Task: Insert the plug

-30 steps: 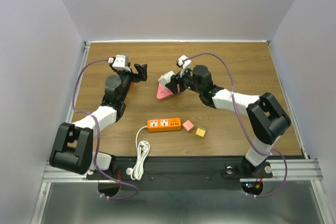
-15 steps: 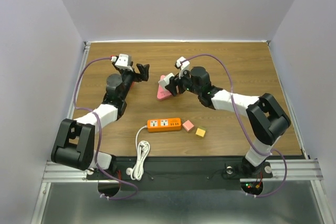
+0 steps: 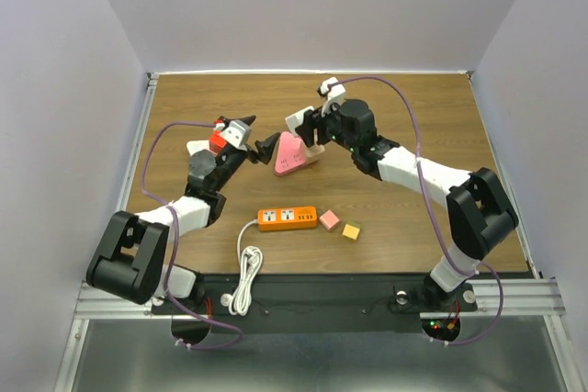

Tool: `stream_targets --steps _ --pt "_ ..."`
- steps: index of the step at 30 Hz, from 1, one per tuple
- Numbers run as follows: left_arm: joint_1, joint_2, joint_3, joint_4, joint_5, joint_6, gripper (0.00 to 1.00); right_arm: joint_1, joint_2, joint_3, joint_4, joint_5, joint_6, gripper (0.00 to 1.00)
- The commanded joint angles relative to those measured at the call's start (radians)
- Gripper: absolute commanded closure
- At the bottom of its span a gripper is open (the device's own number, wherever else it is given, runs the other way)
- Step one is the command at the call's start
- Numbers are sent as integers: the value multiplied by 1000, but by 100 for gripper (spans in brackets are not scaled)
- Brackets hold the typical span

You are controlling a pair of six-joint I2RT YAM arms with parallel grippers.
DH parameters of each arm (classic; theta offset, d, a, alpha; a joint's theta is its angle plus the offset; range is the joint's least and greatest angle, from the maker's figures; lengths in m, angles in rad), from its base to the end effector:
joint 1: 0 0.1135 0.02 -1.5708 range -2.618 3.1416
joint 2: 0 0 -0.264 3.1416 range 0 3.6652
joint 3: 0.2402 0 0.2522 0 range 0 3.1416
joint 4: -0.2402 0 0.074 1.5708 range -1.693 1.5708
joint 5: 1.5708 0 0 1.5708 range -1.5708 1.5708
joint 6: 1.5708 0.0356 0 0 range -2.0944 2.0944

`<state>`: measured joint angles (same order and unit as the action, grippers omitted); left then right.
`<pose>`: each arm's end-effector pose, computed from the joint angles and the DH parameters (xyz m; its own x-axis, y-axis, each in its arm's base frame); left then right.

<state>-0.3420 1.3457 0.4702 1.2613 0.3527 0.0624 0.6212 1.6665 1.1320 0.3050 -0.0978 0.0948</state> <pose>0.2442 -0.1000 0.2616 0.3923 -0.0775 -0.9166 0.5929 0.7831 0.1875 0.3177 0.2316 0.2782 -0.2463 -0.0604 -0.9673 -0.6361 0.7631 0.1143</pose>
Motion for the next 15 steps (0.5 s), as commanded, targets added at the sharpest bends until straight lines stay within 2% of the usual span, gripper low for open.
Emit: stream_targets --steps 1,8,15 --pt "-35 -3 -13 178 57 125 14 -2 -51 126 -49 84 57 100" --pt "-104 17 1 147 49 234 13 -3 -77 146 -92 102 92 99" --pt "-123 107 16 271 -3 257 11 -3 -105 120 -106 -17 102 100"
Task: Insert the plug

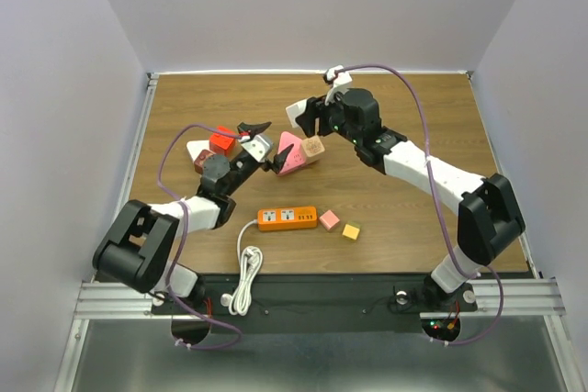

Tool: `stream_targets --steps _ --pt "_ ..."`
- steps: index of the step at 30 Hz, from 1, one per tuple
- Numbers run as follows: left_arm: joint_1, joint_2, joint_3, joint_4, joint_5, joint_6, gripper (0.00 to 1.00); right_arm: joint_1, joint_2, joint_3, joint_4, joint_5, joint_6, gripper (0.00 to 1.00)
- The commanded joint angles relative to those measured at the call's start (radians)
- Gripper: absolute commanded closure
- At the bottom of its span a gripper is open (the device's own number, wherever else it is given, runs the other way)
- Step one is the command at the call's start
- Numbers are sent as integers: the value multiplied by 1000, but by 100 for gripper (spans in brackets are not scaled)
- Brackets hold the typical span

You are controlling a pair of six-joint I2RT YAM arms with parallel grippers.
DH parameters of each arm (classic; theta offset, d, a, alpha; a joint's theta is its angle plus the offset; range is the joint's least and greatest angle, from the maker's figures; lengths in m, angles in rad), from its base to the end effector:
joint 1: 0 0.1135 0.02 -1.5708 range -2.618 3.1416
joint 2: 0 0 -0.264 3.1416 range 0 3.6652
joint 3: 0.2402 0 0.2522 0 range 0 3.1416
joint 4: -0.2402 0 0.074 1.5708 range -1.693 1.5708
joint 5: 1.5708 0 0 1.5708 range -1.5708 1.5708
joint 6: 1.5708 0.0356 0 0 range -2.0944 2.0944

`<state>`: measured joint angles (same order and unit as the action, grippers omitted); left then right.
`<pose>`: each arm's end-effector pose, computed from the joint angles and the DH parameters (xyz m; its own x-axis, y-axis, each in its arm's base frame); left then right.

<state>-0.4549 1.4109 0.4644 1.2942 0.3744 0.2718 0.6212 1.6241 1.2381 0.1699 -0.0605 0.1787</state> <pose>0.2373 -0.1306 0.2470 0.4876 0.0397 -0.8722 0.6093 0.7000 0.3724 0.3164 0.2291 0.3170 -0.2834 0.0154 -0.9589 -0.5880 0.7871 0.1864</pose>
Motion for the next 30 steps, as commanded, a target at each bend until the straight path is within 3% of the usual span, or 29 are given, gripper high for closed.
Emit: stream_targets --steps 1,12,30 --pt "-14 55 25 253 -26 53 11 -3 -66 5 29 -76 19 100" --pt "-65 135 7 508 -107 61 9 -3 -55 -29 16 -163 19 99" --pt "-80 92 68 485 -48 72 10 -3 -18 -19 -32 -217 -1 99"
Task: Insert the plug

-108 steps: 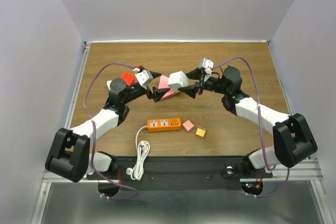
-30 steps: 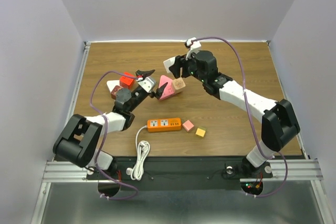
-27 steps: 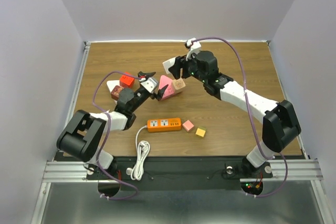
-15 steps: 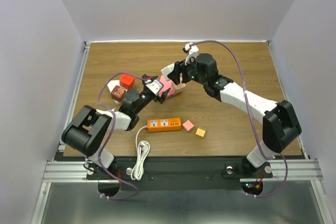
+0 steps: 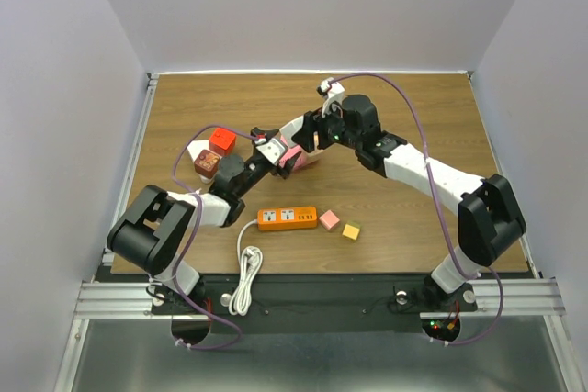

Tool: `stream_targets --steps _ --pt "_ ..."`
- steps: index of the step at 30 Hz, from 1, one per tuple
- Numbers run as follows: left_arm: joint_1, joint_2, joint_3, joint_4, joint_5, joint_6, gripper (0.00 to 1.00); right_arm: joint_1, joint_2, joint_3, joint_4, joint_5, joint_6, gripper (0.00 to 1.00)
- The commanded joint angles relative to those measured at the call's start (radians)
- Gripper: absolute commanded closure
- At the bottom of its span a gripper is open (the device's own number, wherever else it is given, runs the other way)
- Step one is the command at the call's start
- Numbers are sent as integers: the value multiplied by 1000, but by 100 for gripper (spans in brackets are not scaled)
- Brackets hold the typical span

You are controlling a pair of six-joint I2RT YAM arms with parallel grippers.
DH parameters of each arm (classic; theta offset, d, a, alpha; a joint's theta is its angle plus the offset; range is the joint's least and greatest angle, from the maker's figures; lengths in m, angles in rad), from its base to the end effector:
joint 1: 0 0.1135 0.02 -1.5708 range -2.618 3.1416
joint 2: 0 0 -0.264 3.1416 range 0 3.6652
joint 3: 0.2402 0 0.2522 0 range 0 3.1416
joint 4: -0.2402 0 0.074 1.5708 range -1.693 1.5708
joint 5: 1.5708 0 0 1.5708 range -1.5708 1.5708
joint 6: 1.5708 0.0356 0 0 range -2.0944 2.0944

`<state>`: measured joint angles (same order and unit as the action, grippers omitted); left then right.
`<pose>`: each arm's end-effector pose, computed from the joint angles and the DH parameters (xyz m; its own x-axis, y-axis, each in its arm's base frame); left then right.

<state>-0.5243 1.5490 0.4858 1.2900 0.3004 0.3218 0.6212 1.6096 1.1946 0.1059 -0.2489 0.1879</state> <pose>0.2466 -0.1548 0.2168 0.4148 0.1091 -0.9033 0.6289 0.6831 0.3713 0.3055 0.2294 0.3004 -0.3840 -0.0522 -0.9218 -0.6954 0.6732 0.2516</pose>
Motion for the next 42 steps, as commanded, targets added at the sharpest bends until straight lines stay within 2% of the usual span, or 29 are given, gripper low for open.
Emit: stream_targets --steps 1,8,12,13,14,15,17,18,19,20,21,22,25,27,33,38,42 --pt "-11 -44 50 486 29 23 10 -2 -4 23 32 -30 -10 100" --pt "-22 -40 76 477 51 26 10 -2 -5 17 26 -43 -18 100" --pt "-26 -23 91 466 68 37 21 -2 -7 17 26 -67 -15 100" --pt "-26 -20 94 460 72 39 31 -2 -7 16 26 -79 -16 100" --pt "-26 -18 94 460 75 45 35 -3 -10 14 25 -84 -18 100" --pt "-26 -20 89 460 89 43 46 -2 -10 13 23 -89 -19 99" --pt "-26 -23 85 457 109 54 58 -3 -10 13 25 -101 -24 93" --pt "-26 -27 83 453 118 59 67 -2 -11 13 25 -102 -25 84" --pt "-26 -27 83 439 131 63 95 -3 -16 14 25 -104 -27 65" --pt "-26 -30 83 431 134 63 100 -3 -20 14 26 -101 -31 57" --pt "-26 -35 83 422 144 77 100 -3 -27 13 26 -96 -39 47" --pt "-26 -36 86 386 163 80 100 -3 -40 10 26 -90 -44 29" --pt "-25 -47 108 284 196 105 100 -3 -74 5 31 -29 -68 8" --pt "-23 -53 115 221 212 115 100 -2 -94 -3 37 9 -93 0" --pt "0 -52 126 178 253 105 100 -6 -163 -33 77 105 -114 0" --pt "44 -61 128 129 345 79 100 -23 -237 -111 92 207 -153 0" --pt "101 -76 116 114 437 30 100 -55 -335 -244 167 162 -227 0"
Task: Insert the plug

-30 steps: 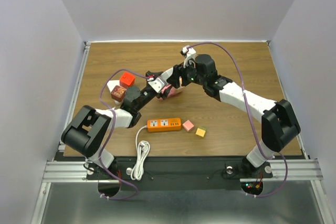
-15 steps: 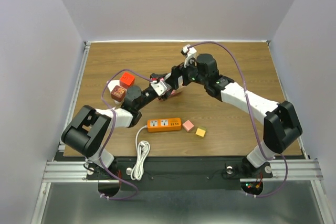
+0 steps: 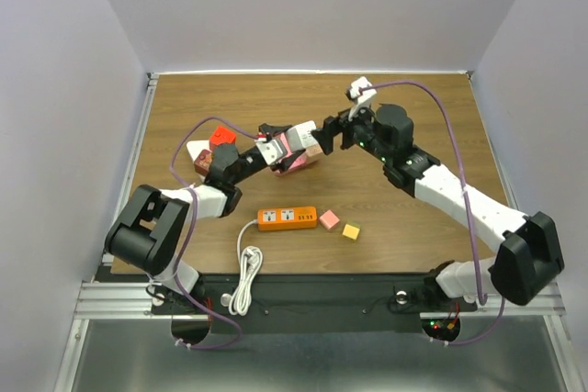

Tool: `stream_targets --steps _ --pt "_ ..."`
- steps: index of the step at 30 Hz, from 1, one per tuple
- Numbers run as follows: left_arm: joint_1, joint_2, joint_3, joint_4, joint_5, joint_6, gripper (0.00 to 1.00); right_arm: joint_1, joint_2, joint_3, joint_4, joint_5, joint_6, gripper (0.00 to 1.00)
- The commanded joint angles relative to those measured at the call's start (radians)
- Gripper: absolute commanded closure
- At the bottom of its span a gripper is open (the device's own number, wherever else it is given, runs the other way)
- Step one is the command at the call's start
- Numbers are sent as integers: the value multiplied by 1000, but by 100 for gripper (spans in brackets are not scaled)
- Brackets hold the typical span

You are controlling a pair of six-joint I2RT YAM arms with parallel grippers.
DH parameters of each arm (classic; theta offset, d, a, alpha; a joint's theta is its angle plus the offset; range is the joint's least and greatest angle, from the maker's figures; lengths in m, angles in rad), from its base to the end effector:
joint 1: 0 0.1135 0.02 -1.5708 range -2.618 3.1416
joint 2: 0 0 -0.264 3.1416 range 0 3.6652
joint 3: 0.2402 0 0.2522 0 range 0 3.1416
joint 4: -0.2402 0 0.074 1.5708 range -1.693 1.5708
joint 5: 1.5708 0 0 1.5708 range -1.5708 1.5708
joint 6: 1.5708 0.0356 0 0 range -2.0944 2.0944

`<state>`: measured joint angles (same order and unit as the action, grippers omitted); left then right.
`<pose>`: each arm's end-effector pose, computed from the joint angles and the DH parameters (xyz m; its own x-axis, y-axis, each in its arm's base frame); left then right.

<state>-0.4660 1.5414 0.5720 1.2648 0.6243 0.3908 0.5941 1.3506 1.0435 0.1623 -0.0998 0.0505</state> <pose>0.2575 -0.1528 0.2393 0.5697 0.0595 -0.8197 0.6999 0.4877 0.5218 0.2650 0.1833 0.3385 -0.1517 -0.0418 -0.9875 -0.6318 0.7724 0.0643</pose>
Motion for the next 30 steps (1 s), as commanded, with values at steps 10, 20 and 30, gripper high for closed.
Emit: stream_targets --steps 10,20,30 --pt "95 -214 39 -179 443 -98 100 -30 -249 -424 278 -543 -561 0" --pt "73 -273 6 -292 617 -1 100 -28 -195 -375 256 -603 -684 0" --pt "47 -225 71 -435 555 82 100 18 -226 -341 221 -650 -724 0"
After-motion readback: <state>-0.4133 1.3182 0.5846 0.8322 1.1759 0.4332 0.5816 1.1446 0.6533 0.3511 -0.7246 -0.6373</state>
